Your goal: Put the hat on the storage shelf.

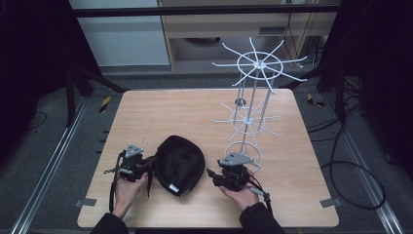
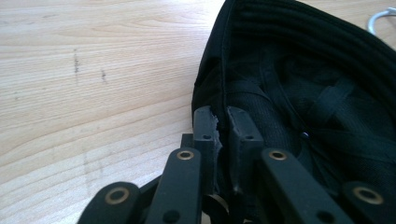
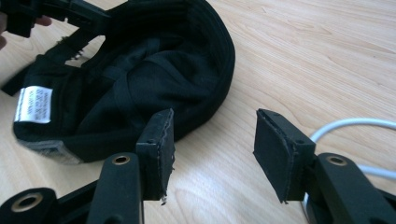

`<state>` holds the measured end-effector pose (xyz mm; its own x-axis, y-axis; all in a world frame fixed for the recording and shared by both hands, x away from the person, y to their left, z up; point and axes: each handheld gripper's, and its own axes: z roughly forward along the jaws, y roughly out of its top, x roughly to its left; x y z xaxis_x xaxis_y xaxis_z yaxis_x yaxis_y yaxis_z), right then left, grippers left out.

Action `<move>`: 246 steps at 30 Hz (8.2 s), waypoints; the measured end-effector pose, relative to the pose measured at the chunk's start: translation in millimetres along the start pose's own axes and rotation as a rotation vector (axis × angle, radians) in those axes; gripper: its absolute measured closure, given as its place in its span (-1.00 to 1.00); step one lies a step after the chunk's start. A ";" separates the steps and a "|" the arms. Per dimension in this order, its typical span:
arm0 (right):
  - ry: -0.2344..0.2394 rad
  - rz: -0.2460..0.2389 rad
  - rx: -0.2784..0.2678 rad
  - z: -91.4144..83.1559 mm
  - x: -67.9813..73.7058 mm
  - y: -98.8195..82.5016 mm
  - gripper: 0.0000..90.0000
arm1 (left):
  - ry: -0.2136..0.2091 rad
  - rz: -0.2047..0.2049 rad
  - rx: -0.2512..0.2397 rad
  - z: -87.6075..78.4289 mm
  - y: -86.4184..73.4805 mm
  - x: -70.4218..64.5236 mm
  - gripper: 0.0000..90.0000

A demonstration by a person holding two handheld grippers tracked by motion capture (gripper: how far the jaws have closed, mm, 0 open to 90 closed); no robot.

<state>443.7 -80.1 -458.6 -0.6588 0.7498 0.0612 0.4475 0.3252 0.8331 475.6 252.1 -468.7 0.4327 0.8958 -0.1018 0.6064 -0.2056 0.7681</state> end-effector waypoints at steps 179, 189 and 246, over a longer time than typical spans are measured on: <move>0.226 -0.249 -0.083 -23.6 34.8 15.4 1.00 | -0.387 0.141 -0.314 -85.9 38.7 -104.0 0.87; 0.243 -0.316 -0.040 -14.0 54.4 23.4 1.00 | -0.311 0.124 -0.306 -97.7 14.8 -77.1 0.86; 0.027 -0.053 -0.072 -59.7 -17.9 -30.2 0.34 | -0.001 0.174 -0.097 -72.6 3.1 18.0 -0.09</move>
<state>405.8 -137.7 -452.1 -0.6967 0.7168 0.0299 0.3677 0.3210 0.8728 436.8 296.2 -422.3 0.5257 0.8498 0.0375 0.4556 -0.3185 0.8313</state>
